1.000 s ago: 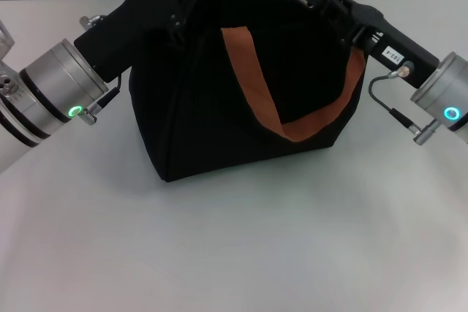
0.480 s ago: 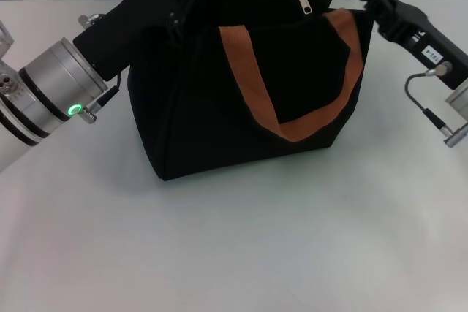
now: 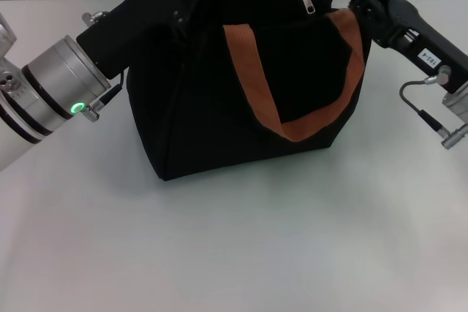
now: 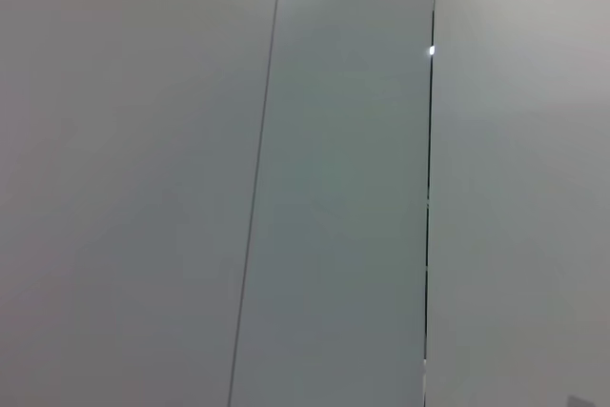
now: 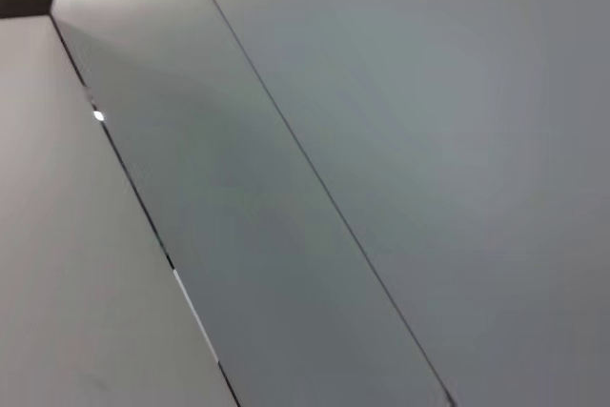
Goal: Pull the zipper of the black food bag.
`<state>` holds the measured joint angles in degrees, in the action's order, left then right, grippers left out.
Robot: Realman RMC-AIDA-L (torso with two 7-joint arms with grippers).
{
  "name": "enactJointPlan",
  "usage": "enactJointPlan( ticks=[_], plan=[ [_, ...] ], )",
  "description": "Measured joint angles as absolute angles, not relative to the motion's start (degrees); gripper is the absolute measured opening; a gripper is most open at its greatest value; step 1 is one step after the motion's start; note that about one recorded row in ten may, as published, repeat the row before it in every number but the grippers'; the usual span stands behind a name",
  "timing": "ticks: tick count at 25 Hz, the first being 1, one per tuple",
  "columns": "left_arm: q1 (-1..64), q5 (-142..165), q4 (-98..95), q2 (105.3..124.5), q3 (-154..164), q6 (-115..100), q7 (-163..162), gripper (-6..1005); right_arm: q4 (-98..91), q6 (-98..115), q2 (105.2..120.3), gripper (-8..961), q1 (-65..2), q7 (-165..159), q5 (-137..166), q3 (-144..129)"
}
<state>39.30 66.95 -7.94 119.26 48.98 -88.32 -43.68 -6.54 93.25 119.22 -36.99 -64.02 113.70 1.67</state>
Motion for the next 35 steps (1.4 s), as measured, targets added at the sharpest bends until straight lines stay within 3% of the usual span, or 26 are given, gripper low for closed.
enactJointPlan(
  ticks=[7,13,35],
  plan=[
    [39.8,67.0,-7.8,119.27,49.0,-88.4,-43.7,75,-6.1,90.8,119.24,175,-37.2,-64.3,113.7,0.7],
    [39.9,67.0,-7.7,119.27,48.8,-88.3,-43.7,76,-6.0,88.6,119.27,63,-37.4,-64.7,113.7,0.6],
    [40.8,67.0,-7.6,119.27,48.8,-88.1,-43.6,81,-7.9,83.5,119.18,73,-40.0,-73.4,113.4,-5.0]
  ],
)
